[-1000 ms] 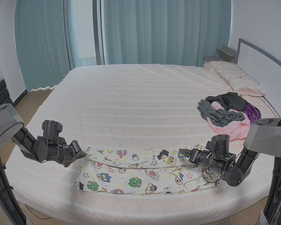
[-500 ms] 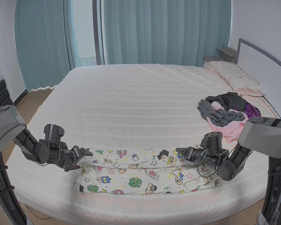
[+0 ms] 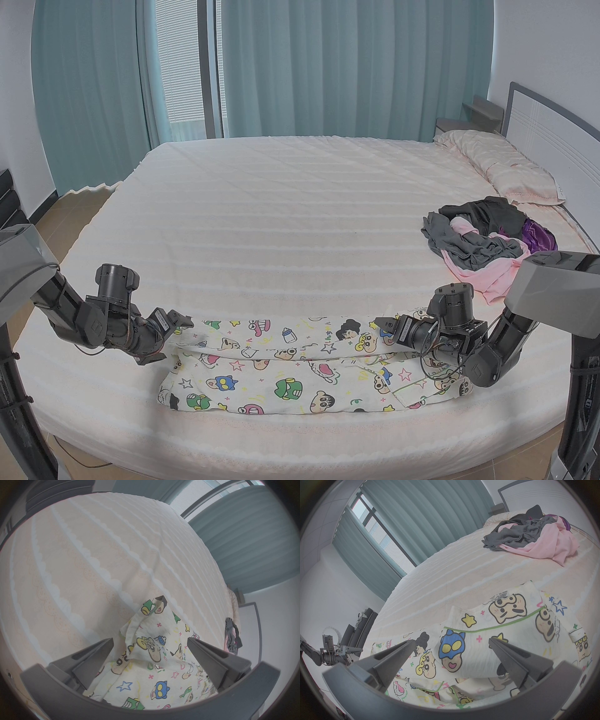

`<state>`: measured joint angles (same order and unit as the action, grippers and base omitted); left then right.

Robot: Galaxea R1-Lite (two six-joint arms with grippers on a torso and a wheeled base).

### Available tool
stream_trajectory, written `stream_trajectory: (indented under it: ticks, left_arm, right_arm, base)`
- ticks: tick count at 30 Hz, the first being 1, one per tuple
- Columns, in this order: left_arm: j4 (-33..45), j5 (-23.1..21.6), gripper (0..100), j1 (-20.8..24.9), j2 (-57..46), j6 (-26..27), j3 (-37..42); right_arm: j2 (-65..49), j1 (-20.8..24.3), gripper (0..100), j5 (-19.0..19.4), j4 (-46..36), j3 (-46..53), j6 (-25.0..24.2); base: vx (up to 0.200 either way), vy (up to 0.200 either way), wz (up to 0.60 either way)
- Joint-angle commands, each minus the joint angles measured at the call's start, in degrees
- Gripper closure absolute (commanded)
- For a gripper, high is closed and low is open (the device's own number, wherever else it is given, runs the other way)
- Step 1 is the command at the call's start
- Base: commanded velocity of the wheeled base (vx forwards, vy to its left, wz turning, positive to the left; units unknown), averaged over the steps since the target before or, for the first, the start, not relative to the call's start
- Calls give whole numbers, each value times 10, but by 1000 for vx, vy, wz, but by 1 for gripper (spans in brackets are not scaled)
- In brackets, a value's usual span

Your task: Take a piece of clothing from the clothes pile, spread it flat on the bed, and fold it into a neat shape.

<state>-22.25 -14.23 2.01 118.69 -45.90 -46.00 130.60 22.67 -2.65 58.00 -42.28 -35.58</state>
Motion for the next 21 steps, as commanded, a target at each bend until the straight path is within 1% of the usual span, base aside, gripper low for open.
stream_trajectory:
  ticks: [1,5,6,8,10,14,21]
  left_arm:
    - [1,0,0,1,6,-16,-5]
    - [1,0,0,10,7,-22,-1]
    - [1,0,100,10,7,-22,-1]
    - [2,2,100,11,13,-42,-7]
    - [2,3,100,11,20,-46,-8]
    - [11,13,100,10,25,-45,-9]
    - [19,16,100,6,19,-41,-16]
  right_arm:
    - [4,0,0,0,2,0,-1]
    - [6,0,0,0,2,1,-3]
    - [6,0,0,0,2,1,-3]
    - [8,0,0,0,3,0,-3]
    - [8,0,0,0,3,0,-3]
    - [6,0,0,0,3,1,-2]
    - [6,0,0,0,3,3,-2]
  base:
    - [0,0,0]
    - [0,0,0]
    - [0,0,0]
    - [0,0,0]
    - [0,0,0]
    - [0,0,0]
    - [0,0,0]
